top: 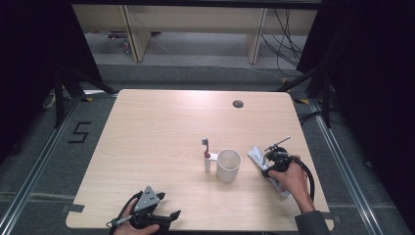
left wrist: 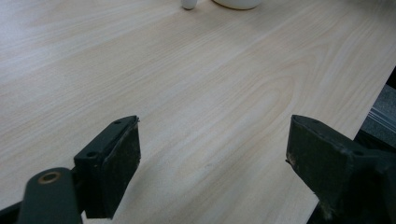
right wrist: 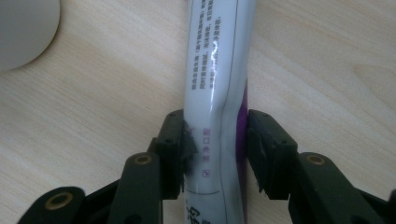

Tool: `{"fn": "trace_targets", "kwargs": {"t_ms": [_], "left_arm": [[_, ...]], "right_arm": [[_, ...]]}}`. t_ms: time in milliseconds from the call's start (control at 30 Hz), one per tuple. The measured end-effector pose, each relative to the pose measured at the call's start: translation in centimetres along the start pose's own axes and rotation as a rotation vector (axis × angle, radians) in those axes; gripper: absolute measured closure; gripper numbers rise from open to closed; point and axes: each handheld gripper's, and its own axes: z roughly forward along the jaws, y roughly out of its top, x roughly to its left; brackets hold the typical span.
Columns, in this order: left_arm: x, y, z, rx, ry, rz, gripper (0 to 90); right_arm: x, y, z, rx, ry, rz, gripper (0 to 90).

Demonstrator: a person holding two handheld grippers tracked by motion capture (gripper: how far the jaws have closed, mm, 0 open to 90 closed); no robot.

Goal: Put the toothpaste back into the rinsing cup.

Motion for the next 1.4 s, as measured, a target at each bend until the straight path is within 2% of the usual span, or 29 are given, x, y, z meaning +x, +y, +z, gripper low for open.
{"fn": "trace_targets", "kwargs": {"t_ms": [33,67,100,133,167,200,233,267,300,333,467,500,533,600,633,700,767,833,867,900,967,1033,1067,1100,1133,1167,1233,1267,1400], "left_arm": [[0.0,0.0,0.0,0.005,0.001,0.002,16.8],[0.0,0.0,0.0,0.005,0.001,0.002,16.7],[0.1,0.0,-0.1,0.015,-0.004,0.021,16.7],[0.0,0.0,-0.1,0.001,0.001,0.001,16.5],[0.0,0.0,0.0,-0.003,0.002,-0.009,16.4],[0.0,0.0,0.0,-0.002,0.001,-0.011,16.4],[0.0,0.0,0.0,0.005,0.003,-0.006,16.4],[0.0,0.0,-0.1,0.006,0.003,-0.003,16.4],[-0.1,0.0,0.0,-0.003,-0.002,-0.011,16.4],[0.0,0.0,0.1,0.001,0.005,-0.002,16.3],[-0.1,-0.1,0.1,0.007,-0.004,-0.002,16.3],[-0.1,-0.1,0.2,-0.001,-0.003,0.0,16.3],[-0.1,-0.1,0.2,-0.002,-0.006,-0.009,16.3],[-0.1,-0.1,0.2,-0.001,-0.004,-0.002,16.3],[-0.1,-0.1,0.1,0.007,-0.007,-0.002,16.3],[-0.1,0.0,0.2,-0.002,-0.003,-0.011,16.3],[-0.1,-0.1,0.2,0.005,-0.002,0.001,16.3],[-0.1,-0.1,0.1,0.006,-0.005,0.0,16.3],[-0.1,0.0,0.1,0.004,-0.006,0.002,16.3],[-0.1,-0.1,0.1,0.0,-0.005,0.0,16.3],[0.0,-0.1,0.2,0.019,0.003,0.013,16.4],[0.0,-0.1,0.1,0.021,-0.008,0.015,16.7],[-0.2,-0.1,0.3,0.002,-0.007,-0.006,16.9],[-0.1,-0.1,0.2,0.01,-0.007,0.007,16.9],[-0.1,-0.1,0.1,0.023,-0.006,0.02,16.9],[-0.1,-0.1,0.1,0.023,-0.006,0.02,17.0],[-0.1,-0.1,0.0,0.021,-0.004,0.02,17.1],[-0.1,-0.1,0.2,0.012,-0.007,0.01,17.3],[-0.2,-0.1,0.3,0.002,-0.012,0.005,17.5]], "right_arm": [[-0.2,0.0,0.1,-0.01,-0.001,-0.023,60.8],[0.0,0.1,-0.1,0.016,-0.007,-0.003,61.4],[0.0,0.2,-0.2,0.028,-0.004,-0.007,62.2],[0.0,0.2,-0.2,0.03,-0.002,-0.005,63.6],[-0.3,0.2,-0.3,0.022,-0.009,-0.046,67.4],[-0.2,0.2,-0.6,0.02,0.005,-0.032,74.5],[-0.5,0.2,-0.7,-0.015,-0.011,-0.051,75.3],[-0.7,0.1,-0.7,-0.016,0.023,-0.067,75.5],[-0.8,0.1,-0.7,-0.006,0.024,-0.072,75.7],[-1.1,0.2,-0.5,-0.014,0.01,-0.092,75.8],[-0.9,0.4,-0.5,0.014,0.023,-0.069,75.9],[-1.2,0.6,-0.4,0.04,0.023,-0.104,75.9],[-1.0,0.7,-0.4,0.051,0.01,-0.087,75.9],[-0.8,0.8,-0.3,0.069,0.017,-0.079,75.9],[-0.9,1.0,-0.3,0.078,0.02,-0.102,75.9],[-0.7,1.1,-0.2,0.091,0.005,-0.097,75.9],[-0.7,1.3,-0.1,0.092,0.03,-0.113,75.9],[-0.8,1.3,-0.1,0.1,0.03,-0.12,75.8],[-0.6,1.4,0.0,0.11,0.026,-0.104,75.8],[-0.7,1.4,0.1,0.109,0.027,-0.132,75.8],[-0.6,1.4,0.2,0.111,0.027,-0.125,75.8],[-0.5,1.7,0.3,0.14,0.016,-0.157,75.9],[-0.4,1.8,0.3,0.148,0.009,-0.176,75.9],[-0.5,2.0,0.4,0.157,0.004,-0.207,76.0],[-0.3,2.1,0.4,0.162,-0.001,-0.202,76.0],[-0.4,2.2,0.4,0.177,-0.003,-0.218,76.0],[0.0,2.3,0.3,0.187,-0.007,-0.182,76.1],[-0.2,2.2,0.4,0.178,-0.004,-0.215,76.1],[-0.3,2.3,0.4,0.19,0.003,-0.226,76.1]]}}
